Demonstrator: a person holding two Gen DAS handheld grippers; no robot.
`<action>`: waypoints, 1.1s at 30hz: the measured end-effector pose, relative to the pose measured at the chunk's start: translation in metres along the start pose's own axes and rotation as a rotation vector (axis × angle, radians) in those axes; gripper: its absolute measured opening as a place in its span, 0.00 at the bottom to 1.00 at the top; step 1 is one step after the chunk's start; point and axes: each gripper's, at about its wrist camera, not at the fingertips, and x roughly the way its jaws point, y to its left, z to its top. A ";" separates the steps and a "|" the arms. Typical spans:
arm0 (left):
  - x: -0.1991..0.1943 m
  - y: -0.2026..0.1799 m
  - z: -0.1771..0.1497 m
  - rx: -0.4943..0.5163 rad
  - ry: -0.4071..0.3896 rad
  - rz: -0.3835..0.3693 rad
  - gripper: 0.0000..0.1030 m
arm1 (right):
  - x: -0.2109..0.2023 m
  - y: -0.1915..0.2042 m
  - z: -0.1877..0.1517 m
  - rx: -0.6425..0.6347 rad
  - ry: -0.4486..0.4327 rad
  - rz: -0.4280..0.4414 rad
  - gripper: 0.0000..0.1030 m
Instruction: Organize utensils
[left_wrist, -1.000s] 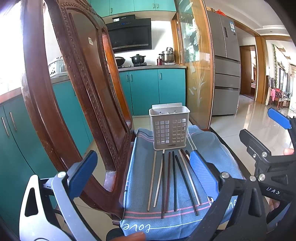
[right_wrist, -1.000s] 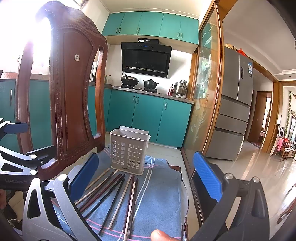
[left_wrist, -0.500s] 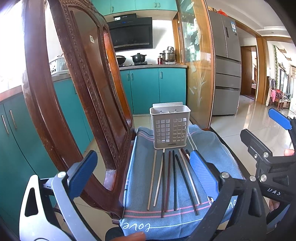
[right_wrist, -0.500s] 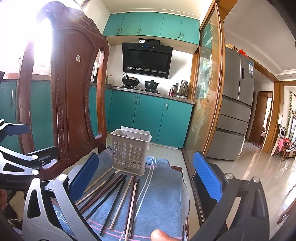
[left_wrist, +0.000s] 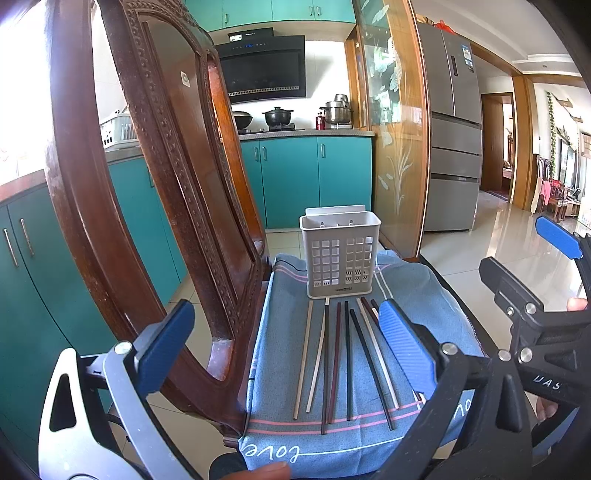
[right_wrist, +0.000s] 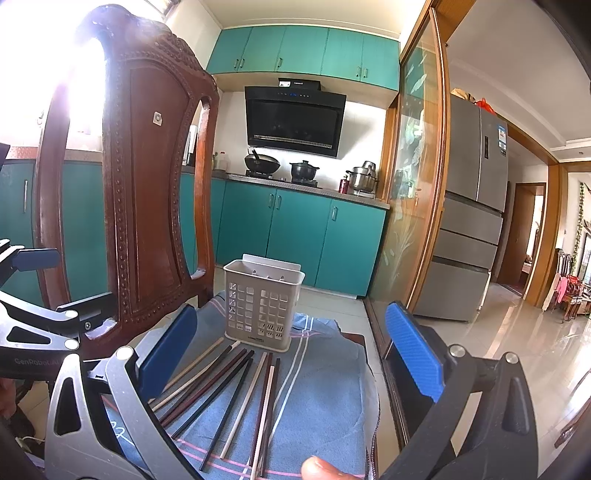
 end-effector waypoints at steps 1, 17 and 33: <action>0.000 0.000 0.000 0.000 0.000 0.000 0.96 | 0.000 0.000 0.000 -0.001 0.000 0.000 0.97; 0.001 0.001 0.002 -0.008 0.002 0.001 0.96 | 0.002 0.001 0.001 -0.002 -0.005 0.004 0.97; 0.001 0.001 0.002 -0.006 0.003 0.001 0.96 | 0.002 0.001 0.001 -0.002 -0.006 0.004 0.97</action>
